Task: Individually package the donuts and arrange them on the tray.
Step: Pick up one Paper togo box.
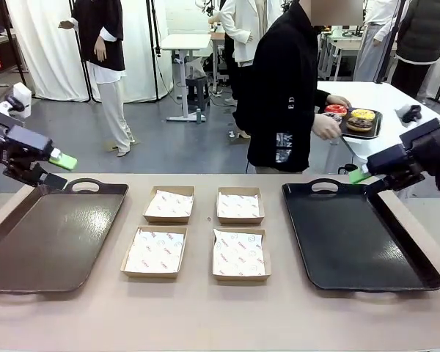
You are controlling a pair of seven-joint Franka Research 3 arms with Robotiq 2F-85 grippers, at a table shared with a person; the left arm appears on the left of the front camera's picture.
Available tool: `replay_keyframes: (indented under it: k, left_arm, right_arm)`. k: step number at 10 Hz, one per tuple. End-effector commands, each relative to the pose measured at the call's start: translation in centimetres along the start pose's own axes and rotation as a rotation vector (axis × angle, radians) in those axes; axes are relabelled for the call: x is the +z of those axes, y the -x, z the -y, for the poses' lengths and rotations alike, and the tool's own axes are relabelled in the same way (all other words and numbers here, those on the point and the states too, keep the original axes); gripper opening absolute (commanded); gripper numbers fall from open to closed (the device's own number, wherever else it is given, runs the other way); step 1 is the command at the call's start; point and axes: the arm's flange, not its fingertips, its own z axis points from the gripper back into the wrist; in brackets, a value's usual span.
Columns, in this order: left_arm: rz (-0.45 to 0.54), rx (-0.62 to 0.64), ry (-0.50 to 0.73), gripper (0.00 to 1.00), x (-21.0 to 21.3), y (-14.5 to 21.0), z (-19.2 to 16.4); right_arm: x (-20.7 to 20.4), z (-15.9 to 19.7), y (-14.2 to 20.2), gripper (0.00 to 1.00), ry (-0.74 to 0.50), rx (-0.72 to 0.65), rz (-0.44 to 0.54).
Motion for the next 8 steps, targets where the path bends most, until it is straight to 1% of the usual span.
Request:
replay_keyframes:
  k: [1,2,4,5,8]
  left_arm:
    - [0.054,0.201,0.038,1.00,0.8,-0.8,-1.6]
    - [0.064,0.222,0.020,1.00,2.1,-0.2,-2.5]
    - [0.099,0.277,0.022,1.00,5.0,0.5,-4.3]
    - [0.110,0.279,0.006,1.00,6.3,1.4,-4.8]
    - [0.138,0.326,-0.001,1.00,9.3,2.8,-6.1]
  right_arm:
    - [0.6,1.9,-0.8,1.00,-0.066,-0.154,0.055]
    - [1.5,2.9,-0.5,1.00,-0.071,-0.172,0.037]
    - [3.0,4.6,0.1,1.00,-0.067,-0.203,0.015]
    - [3.9,5.2,0.5,1.00,-0.090,-0.194,-0.006]
    - [6.8,6.0,2.2,1.00,-0.122,-0.187,0.021]
